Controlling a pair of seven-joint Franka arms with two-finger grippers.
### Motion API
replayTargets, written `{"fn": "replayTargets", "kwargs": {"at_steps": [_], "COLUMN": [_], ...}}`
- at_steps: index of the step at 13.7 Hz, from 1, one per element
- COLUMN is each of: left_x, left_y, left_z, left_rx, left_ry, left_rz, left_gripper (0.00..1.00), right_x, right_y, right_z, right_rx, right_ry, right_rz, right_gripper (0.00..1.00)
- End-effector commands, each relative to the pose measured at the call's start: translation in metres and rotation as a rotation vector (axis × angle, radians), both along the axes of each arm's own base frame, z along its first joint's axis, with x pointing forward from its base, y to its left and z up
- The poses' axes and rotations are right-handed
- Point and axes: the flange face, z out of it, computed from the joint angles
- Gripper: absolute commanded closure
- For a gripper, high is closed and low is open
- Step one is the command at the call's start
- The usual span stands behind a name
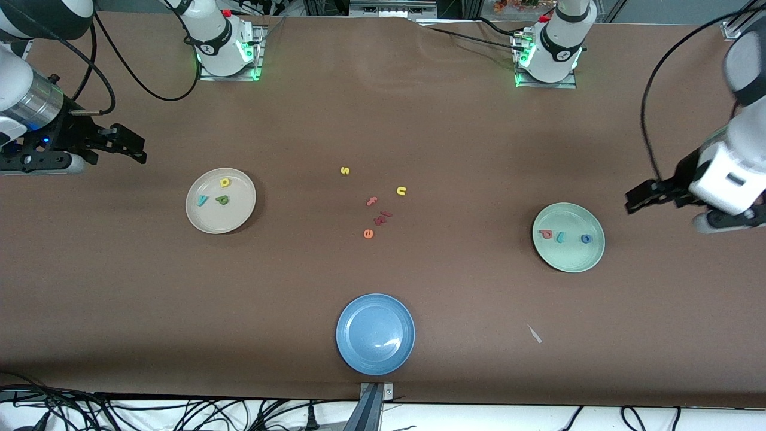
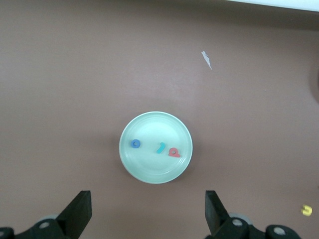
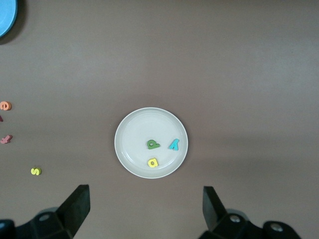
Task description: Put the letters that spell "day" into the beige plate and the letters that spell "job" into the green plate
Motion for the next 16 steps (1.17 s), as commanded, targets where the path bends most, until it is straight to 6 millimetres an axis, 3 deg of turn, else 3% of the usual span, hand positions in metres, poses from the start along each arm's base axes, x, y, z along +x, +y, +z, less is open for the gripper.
{"fn": "replayTargets", "kwargs": {"at_steps": [1, 6, 16], "left_x": [0.005, 0.006, 0.003], "left_y": [0.003, -0.002, -0.006], "left_z": [0.006, 0.027, 0.036], "left_rx": [-0.001, -0.017, 0.016], "left_ry": [0.016, -0.025, -0.037], "left_rz": [-0.082, -0.07, -0.064], "left_gripper": [0.0, 0.0, 0.0], "right_x": [0.0, 0.0, 0.0], "right_y": [0.001, 0.002, 0.004], "right_z": [0.006, 0.006, 0.006], "right_rx": [0.005, 0.005, 0.005], "right_ry": [0.003, 0.003, 0.002], "right_rz": [-0.003, 0.0, 0.001], "right_gripper": [0.0, 0.0, 0.0]}}
